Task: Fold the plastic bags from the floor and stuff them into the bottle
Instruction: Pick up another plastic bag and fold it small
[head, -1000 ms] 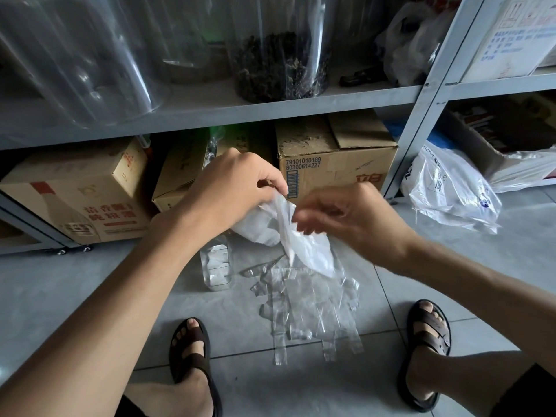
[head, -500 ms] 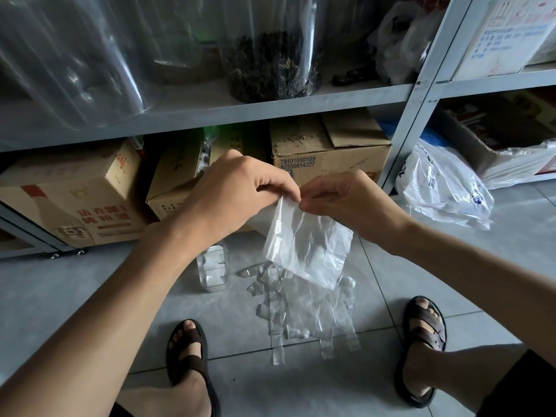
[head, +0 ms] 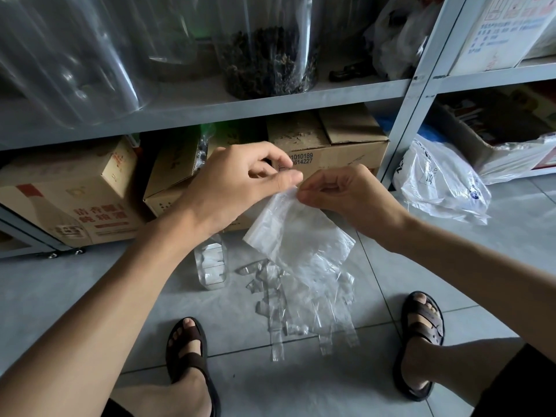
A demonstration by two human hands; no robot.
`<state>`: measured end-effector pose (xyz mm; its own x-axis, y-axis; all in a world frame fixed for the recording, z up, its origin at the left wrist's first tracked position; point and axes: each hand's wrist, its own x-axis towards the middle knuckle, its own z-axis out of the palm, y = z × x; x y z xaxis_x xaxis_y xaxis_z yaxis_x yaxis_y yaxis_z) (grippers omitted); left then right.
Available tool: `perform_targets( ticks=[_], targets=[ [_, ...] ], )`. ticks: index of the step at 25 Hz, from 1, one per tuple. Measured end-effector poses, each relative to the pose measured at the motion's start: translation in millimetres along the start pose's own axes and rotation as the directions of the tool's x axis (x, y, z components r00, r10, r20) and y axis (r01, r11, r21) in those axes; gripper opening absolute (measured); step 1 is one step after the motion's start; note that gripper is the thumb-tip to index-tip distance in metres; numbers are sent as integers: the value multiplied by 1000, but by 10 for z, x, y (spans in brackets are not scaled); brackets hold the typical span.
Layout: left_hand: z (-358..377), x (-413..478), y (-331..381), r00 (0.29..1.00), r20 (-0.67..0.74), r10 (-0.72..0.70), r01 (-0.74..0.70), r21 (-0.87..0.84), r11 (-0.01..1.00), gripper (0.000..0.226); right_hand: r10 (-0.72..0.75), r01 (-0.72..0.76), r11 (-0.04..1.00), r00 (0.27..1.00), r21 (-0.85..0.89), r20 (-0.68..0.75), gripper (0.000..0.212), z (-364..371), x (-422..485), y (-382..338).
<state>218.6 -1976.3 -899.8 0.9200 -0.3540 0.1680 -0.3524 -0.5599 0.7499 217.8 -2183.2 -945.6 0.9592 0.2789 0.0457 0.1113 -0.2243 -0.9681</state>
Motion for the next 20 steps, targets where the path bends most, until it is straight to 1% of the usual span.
perform_targets(
  ticks=[1, 3, 5, 6, 8, 9, 10, 12, 13, 14, 15, 17, 19, 20],
  targets=[
    [26, 2, 2, 1000, -23, 19, -17, 55, 998, 15, -1, 1, 1000, 1000, -3, 2, 2, 0, -2, -7],
    [60, 16, 19, 996, -77, 55, -43, 141, 989, 4, 0, 0, 1000, 1000, -13, -5, 3, 0, -2, -16],
    [52, 36, -13, 992, -110, 58, -41, 155, 987, 5, 28, -28, 1000, 1000, -1, -8, 2, -3, -4, -6],
    [41, 46, -28, 991, -120, 53, -34, 150, 988, 6, 49, -50, 999, 999, -5, -10, 7, -10, -5, 8],
    [12, 53, -50, 990, -137, 45, -24, 153, 988, 5, 123, -123, 992, 992, -28, -13, 15, -35, -20, 54],
    [1, 52, -60, 988, -149, 45, -20, 164, 986, 4, 194, -194, 981, 981, -19, -17, 20, -51, -30, 77],
    [-7, 51, -71, 986, -161, 48, -19, 175, 984, 4, 294, -294, 956, 955, 12, -25, 26, -75, -35, 114],
    [-27, 50, -86, 981, -185, 55, -18, 194, 981, 6, 508, -504, 857, 861, 108, -9, 34, -110, -47, 202],
    [-38, 51, -95, 979, -196, 53, -14, 197, 980, 6, 582, -577, 799, 813, 169, 23, 36, -106, -55, 232],
    [-50, 54, -104, 978, -204, 48, -7, 196, 980, 6, 624, -616, 748, 780, 247, 57, 36, -92, -54, 257],
    [-58, 54, -109, 977, -209, 43, -1, 196, 981, 7, 638, -624, 705, 766, 337, 81, 33, -70, -48, 266],
    [-63, 56, -114, 975, -219, 38, 6, 195, 981, 7, 627, -577, 645, 774, 501, 85, 18, -39, -13, 266],
    [-69, 54, -118, 972, -231, 37, 10, 198, 980, 7, 624, -539, 600, 778, 591, 74, 5, -16, 14, 240],
    [-75, 52, -121, 971, -238, 36, 12, 195, 981, 8, 628, -531, 582, 775, 615, 74, 6, -10, 18, 243]
  ],
)
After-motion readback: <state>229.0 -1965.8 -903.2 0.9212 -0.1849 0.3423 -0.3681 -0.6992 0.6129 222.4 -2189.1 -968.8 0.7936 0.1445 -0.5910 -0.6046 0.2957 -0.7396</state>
